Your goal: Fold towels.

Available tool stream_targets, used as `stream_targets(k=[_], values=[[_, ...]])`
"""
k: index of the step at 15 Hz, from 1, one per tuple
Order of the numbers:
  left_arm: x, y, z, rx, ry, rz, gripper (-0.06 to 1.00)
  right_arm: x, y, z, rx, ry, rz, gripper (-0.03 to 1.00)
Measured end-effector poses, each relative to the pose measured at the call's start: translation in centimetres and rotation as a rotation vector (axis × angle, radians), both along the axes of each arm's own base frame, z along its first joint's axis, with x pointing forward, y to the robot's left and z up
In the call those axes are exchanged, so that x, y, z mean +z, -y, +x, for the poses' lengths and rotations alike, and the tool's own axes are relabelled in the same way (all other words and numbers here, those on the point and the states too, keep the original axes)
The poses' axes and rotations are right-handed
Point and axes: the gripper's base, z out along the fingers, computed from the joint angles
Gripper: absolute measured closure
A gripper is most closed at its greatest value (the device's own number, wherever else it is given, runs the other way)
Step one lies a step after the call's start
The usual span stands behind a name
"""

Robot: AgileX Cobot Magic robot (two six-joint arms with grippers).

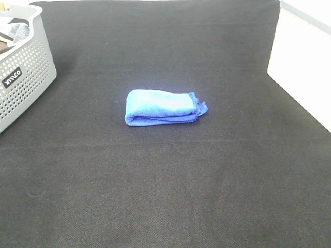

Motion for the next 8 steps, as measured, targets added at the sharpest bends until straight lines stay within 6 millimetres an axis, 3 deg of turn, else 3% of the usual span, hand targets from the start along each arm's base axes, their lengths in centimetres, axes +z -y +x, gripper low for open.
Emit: stream_targets(k=[2, 5, 8], values=[[-1.7, -0.3, -0.9, -0.01, 0.033, 0.016, 0.1, -0.5, 0.7, -1.9, -0.013, 0.097, -0.025, 0.15], [-4.0, -0.3, -0.2, -0.005, -0.029, 0.052, 0.1, -1.6, 1.5, -3.2, -0.039, 0.166, -0.078, 0.15], [-3.9, -0.1, 0.2, -0.017, 0.028, 0.054, 0.1, -1.7, 1.6, -3.2, -0.049, 0.191, -0.09, 0.15]])
